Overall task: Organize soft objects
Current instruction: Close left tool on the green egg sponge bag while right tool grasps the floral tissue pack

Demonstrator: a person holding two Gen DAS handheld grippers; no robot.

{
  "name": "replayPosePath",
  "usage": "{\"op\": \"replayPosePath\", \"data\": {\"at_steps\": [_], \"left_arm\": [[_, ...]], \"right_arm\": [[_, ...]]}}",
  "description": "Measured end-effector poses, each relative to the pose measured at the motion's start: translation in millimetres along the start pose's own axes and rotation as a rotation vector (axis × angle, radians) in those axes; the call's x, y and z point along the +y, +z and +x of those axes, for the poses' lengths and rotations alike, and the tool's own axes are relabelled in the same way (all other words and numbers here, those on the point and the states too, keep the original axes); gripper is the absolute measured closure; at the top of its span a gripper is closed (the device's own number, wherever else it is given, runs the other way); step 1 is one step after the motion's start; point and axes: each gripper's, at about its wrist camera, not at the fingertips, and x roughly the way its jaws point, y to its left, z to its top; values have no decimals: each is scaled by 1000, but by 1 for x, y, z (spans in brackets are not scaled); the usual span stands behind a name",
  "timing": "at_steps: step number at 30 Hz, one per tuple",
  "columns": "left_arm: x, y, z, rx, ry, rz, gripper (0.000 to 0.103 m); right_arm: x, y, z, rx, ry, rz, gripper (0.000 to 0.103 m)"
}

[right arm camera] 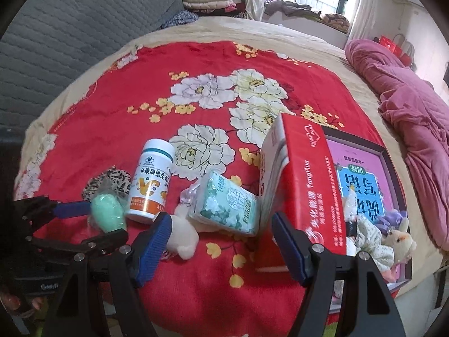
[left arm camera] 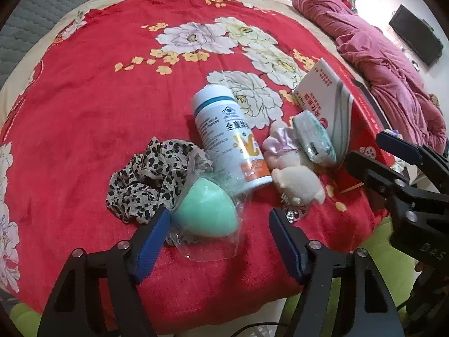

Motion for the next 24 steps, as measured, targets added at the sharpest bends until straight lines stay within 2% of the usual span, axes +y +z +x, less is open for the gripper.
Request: {"op": "replayPosePath", "data": {"at_steps": [8, 15, 18, 21, 22, 24], "left_arm": [[4, 3, 4, -1, -10, -5, 33], [6, 6, 9, 7, -25, -12, 34], [8, 7, 12, 12, -36, -23, 34], [11, 7, 14, 14, -48, -37, 35], [12, 7, 15, 15, -47, -44, 38], [14, 7, 15, 16, -51, -51, 40]], "right_arm": [[8, 6, 43, 97, -62, -26, 30], [17, 8, 61, 99, -136, -59, 31], [14, 11, 64, 106, -130, -42, 36], [15, 14, 65, 110, -110, -37, 48], [16, 15, 64, 110, -100, -36, 57], [16, 17, 63, 111, -80, -25, 61]]}}
